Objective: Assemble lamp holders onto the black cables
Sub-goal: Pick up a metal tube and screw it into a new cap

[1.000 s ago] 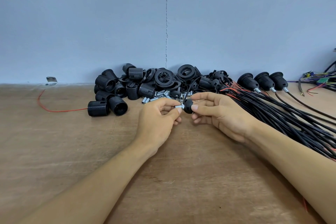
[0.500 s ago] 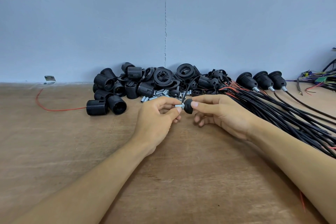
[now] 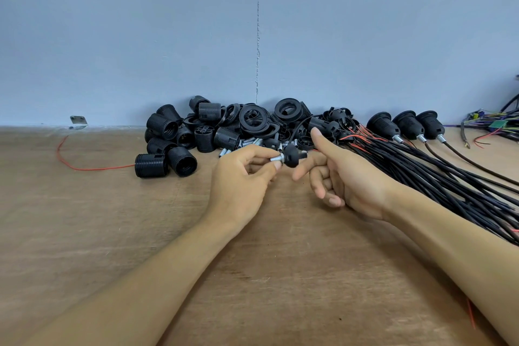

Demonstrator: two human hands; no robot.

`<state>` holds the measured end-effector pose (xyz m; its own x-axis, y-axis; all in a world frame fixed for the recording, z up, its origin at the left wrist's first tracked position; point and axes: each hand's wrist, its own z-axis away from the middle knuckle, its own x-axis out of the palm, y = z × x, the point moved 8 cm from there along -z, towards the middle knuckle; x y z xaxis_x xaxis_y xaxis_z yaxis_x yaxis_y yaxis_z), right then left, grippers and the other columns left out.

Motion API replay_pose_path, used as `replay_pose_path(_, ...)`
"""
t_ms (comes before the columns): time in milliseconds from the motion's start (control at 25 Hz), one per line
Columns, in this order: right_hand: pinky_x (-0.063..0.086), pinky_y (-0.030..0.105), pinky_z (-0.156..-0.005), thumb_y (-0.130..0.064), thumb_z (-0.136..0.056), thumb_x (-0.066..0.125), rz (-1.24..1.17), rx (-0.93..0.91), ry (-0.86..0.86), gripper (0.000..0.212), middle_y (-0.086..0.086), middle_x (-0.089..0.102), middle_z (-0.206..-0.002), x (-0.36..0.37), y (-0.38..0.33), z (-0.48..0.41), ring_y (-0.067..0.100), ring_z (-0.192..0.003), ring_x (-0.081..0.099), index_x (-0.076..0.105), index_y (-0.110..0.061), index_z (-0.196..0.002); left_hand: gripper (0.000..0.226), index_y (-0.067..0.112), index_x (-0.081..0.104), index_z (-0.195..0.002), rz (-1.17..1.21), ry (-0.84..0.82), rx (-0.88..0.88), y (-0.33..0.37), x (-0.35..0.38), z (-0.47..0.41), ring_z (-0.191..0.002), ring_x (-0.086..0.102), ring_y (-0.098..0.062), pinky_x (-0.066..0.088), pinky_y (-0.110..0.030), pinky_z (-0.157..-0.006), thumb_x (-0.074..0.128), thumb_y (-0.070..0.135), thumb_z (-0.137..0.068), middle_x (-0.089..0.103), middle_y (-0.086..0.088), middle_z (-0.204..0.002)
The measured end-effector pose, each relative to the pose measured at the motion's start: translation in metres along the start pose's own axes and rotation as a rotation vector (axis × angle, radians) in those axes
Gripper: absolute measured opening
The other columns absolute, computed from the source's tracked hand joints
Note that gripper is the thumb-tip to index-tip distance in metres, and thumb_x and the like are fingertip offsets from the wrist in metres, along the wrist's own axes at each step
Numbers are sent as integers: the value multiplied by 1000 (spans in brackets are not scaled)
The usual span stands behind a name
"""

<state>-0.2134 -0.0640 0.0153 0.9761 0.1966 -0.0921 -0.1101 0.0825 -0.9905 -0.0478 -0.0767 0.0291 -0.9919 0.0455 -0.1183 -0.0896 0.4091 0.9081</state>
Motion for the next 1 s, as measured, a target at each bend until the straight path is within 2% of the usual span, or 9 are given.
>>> replay_pose_path(240,17,27,-45,-72,-89,43,-15,-108,2,61,0,37,-50,-5,-10,1,12,-37,27,74,-27,-115,27,29,76,-86,3,-51,0,1,5,1,-69,72,-10,55,-17,-65,74,2,-88,77,8,-80)
replay_pose_path(280,19,25,-44,-72,-89,44,-10,-96,11,63,2,34,-49,-6,-8,1,12,-37,25,74,-24,-116,28,30,75,-86,4,-60,8,2,6,2,-69,72,-10,55,-16,-65,74,3,-89,77,8,-80)
replay_pose_path(400,21,23,-41,-77,-87,44,50,-47,13,86,7,25,-49,-6,-2,2,14,-36,21,70,3,-107,25,30,76,-87,25,-45,13,3,5,2,-68,72,-10,55,-16,-65,75,4,-88,78,8,-80)
replay_pose_path(480,20,23,-41,-81,-83,44,80,-51,-31,84,4,26,-47,-1,-3,3,13,-35,21,74,-3,-98,21,25,75,-89,53,-17,-7,1,2,1,-66,72,-10,54,-15,-64,76,5,-88,77,6,-79)
replay_pose_path(600,20,22,-42,-79,-85,45,3,-83,-103,77,-2,27,-45,4,-8,4,11,-35,22,75,-12,-107,20,23,75,-89,62,4,-49,-3,-1,-1,-64,70,-9,54,-16,-62,75,4,-89,77,4,-78)
replay_pose_path(720,21,23,-42,-77,-86,45,-16,-110,-91,68,-3,25,-47,2,-11,3,10,-36,21,74,-24,-115,21,23,76,-87,74,-32,-75,-4,3,0,-64,70,-11,55,-18,-62,74,2,-89,78,2,-79)
replay_pose_path(800,22,23,-43,-72,-89,48,5,-147,-57,57,-2,25,-48,-3,-12,4,10,-37,22,72,-30,-120,23,24,76,-86,59,-52,-69,-4,5,0,-64,71,-12,55,-18,-62,74,2,-89,78,2,-79)
replay_pose_path(920,21,23,-45,-53,-90,63,78,-203,-44,39,-2,30,-52,-5,-13,5,11,-41,23,70,-33,-123,23,25,76,-85,70,-65,-69,-5,6,1,-63,71,-12,56,-19,-61,74,2,-89,78,1,-78)
replay_pose_path(1000,23,24,-45,-39,-84,75,168,-222,-45,41,6,31,-60,-2,-14,6,14,-48,27,69,-33,-124,17,21,77,-87,98,-72,-95,-8,6,0,-61,70,-13,56,-21,-59,74,4,-90,77,-2,-76)
